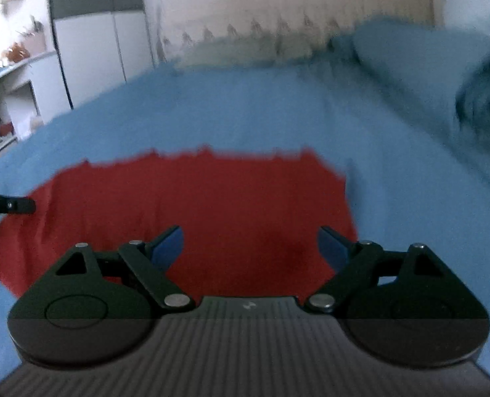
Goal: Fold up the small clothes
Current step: 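Fold the hem over the sweater with both tools and release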
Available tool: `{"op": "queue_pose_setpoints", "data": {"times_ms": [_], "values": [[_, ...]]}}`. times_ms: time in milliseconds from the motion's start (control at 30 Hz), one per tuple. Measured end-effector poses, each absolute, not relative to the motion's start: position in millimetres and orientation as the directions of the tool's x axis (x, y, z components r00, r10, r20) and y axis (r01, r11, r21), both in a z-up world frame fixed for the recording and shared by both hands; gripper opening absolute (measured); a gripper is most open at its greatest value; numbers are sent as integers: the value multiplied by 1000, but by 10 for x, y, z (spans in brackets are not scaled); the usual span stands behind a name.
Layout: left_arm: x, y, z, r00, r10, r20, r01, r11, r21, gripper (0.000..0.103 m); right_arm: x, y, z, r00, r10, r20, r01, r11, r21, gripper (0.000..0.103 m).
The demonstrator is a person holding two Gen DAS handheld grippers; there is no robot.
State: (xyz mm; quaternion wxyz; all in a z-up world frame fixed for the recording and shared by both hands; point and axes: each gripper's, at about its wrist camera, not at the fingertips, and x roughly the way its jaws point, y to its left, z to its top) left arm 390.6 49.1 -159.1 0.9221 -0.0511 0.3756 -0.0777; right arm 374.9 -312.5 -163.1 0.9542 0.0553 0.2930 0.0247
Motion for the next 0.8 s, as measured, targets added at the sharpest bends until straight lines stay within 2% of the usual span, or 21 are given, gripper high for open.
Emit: {"op": "queue_pose_setpoints", "data": {"times_ms": [100,267,433,500,567,667,733,800], "values": [[3858,454,-1690,702,-169,-692,137,985,-102,103,3809,-3213,-1842,781,37,-623,54,991,126,103],[3868,432,-1656,671,-146,-727,136,988,-73,103,3745,-3430,-1935,788,2,-616,131,977,170,103],[3915,415,-1675,612,-130,-780,135,989,-59,103,3600,-3374,-1699,784,-47,-619,139,985,102,103],[3925,386,-1659,584,-117,-803,138,989,-43,103,3401,-3349,-1541,793,-13,-609,120,984,135,103],[3924,331,-1607,558,-85,-826,142,990,-6,103,3295,-3348,-1360,788,79,-611,68,974,214,103],[3676,223,-1354,663,-60,-746,153,987,57,103,3044,-3312,-1103,774,131,-619,41,966,256,103],[3448,88,-1178,717,-50,-696,160,982,95,103,2877,-3270,-994,778,101,-621,70,967,245,103],[3259,-74,-1072,721,-39,-692,142,985,93,103,2723,-3231,-999,773,45,-633,150,957,250,103]]}}
